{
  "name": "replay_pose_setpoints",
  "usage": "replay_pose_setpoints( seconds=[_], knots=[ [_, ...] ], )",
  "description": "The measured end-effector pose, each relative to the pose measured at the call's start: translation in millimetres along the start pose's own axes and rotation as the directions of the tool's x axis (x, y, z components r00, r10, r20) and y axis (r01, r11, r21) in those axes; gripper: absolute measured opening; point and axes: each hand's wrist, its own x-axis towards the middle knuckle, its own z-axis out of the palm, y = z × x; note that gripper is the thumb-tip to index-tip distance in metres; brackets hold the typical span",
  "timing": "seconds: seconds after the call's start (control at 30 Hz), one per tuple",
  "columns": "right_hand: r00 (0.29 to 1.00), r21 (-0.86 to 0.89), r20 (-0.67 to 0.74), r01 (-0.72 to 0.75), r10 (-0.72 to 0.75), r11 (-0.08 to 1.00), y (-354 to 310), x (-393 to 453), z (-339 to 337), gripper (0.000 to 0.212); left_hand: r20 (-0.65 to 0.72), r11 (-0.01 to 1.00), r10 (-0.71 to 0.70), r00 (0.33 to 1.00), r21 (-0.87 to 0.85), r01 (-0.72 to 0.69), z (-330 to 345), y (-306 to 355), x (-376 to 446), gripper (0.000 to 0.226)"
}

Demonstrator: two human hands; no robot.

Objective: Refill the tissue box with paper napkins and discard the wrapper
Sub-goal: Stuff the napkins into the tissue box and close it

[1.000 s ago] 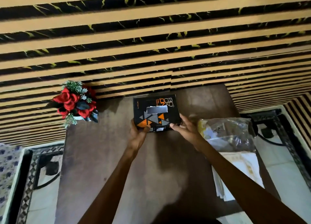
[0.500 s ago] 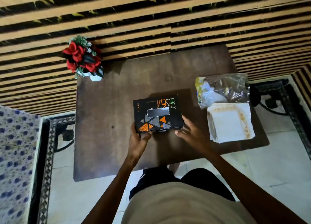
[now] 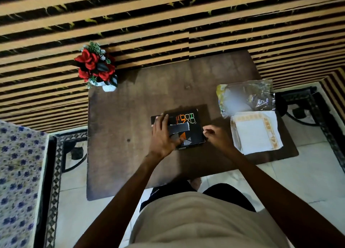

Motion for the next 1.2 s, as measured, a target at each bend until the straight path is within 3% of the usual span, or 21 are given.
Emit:
replay_pose_setpoints(
  seconds=[0.1, 0.2, 0.33, 0.57, 0.77, 0.87, 1.03, 1.2],
  knots=[
    [1.0, -0.03, -0.003, -0.006, 0.006, 1.0, -1.9, 14.7, -2.8, 0.021, 0.195, 0.982, 0.079, 0.978, 0.153, -0.11, 4.7, 13.6, 25.7, 0.119],
    [0.998, 0.064, 0.003, -0.056, 0.056, 0.996, 1.3, 23.0, -3.9, 0.012, 0.341, 0.965, 0.054, 0.938, 0.224, -0.137, 13.7, 13.6, 42.9, 0.129],
    [0.994, 0.198, 0.023, -0.111, 0.109, 0.974, -1.6, 24.9, -5.1, 0.01, 0.357, 0.963, 0.037, 0.933, 0.237, -0.129, 16.2, 10.3, 45.0, 0.131],
    [0.989, 0.234, 0.011, -0.149, 0.151, 0.961, -9.4, 29.6, -6.5, 0.015, 0.39, 0.961, 0.03, 0.92, 0.243, -0.134, 13.4, 12.3, 42.9, 0.13],
    [0.991, -0.064, -0.129, -0.034, 0.026, 0.997, -8.9, 36.4, -14.4, 0.017, 0.392, 0.958, 0.025, 0.92, 0.253, -0.134, 11.1, 14.7, 41.0, 0.13],
    [0.984, -0.129, -0.177, 0.009, -0.032, 0.992, -13.9, 37.0, -15.6, 0.007, 0.394, 0.955, 0.028, 0.919, 0.26, -0.141, 11.5, 14.6, 41.4, 0.13],
    [0.969, -0.236, -0.219, 0.059, -0.113, 0.97, -22.1, 34.4, -8.2, 0.02, 0.397, 0.958, 0.02, 0.918, 0.254, -0.131, 11.4, 14.5, 41.4, 0.13],
    [0.943, -0.395, -0.258, 0.098, -0.212, 0.914, -15.2, 30.6, -18.0, 0.017, 0.387, 0.961, 0.035, 0.922, 0.241, -0.137, 12.7, 12.7, 41.7, 0.129]
  ],
)
